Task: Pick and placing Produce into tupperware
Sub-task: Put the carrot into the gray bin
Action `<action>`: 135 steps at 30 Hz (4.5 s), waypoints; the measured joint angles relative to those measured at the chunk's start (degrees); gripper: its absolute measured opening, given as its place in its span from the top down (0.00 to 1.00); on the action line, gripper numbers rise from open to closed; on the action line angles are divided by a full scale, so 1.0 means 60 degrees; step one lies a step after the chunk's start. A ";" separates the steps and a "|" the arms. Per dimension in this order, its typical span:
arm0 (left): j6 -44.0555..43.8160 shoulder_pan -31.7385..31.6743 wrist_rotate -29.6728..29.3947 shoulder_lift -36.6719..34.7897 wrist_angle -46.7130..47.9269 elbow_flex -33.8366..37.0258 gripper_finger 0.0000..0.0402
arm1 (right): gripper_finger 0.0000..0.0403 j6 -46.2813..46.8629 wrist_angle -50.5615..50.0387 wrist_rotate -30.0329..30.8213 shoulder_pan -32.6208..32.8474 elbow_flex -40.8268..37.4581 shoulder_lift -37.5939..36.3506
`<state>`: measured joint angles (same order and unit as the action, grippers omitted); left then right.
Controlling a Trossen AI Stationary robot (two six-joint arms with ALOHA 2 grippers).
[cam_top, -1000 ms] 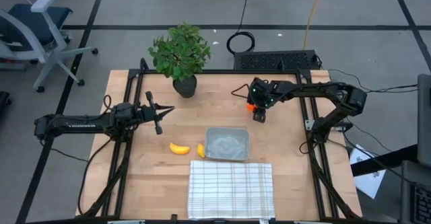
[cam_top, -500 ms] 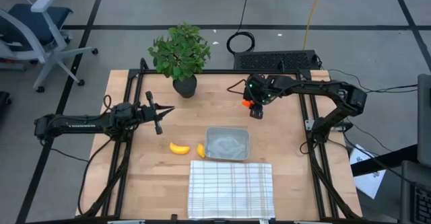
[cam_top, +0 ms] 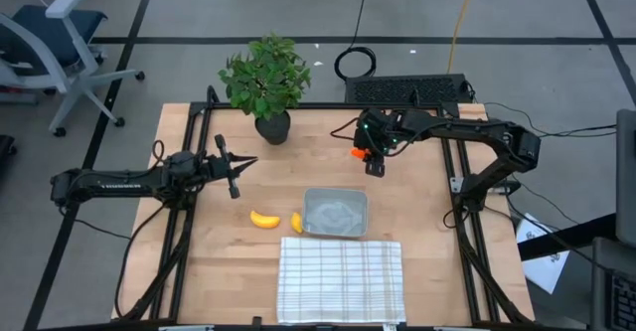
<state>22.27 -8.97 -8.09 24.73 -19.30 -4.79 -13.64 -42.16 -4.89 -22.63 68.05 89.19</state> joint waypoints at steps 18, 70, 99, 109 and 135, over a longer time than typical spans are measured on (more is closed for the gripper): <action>0.0003 0.0000 -0.0001 -0.0004 0.0024 0.0001 0.94 | 0.59 -0.0064 -0.0162 -0.0483 0.0051 0.0004 0.0000; 0.0258 0.0000 -0.0005 0.0000 0.0038 -0.0002 0.94 | 0.59 0.0841 0.0282 -0.0461 0.1858 0.0770 -0.0018; -0.0048 0.0000 -0.0001 0.0000 0.0038 -0.0001 0.94 | 0.59 0.1442 0.0344 -0.0448 0.3153 0.0890 -0.0012; -0.0048 0.0000 -0.0001 0.0000 0.0038 0.0001 0.94 | 0.59 0.1190 0.1160 -0.0439 0.3585 0.0886 0.0008; -0.0117 0.0001 0.0003 0.0000 0.0042 -0.0001 0.94 | 0.59 0.0677 0.1961 -0.0444 0.4174 0.0948 0.1002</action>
<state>21.56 -8.97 -8.08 24.73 -19.05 -4.79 -9.58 -30.39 -7.55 2.41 73.73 95.20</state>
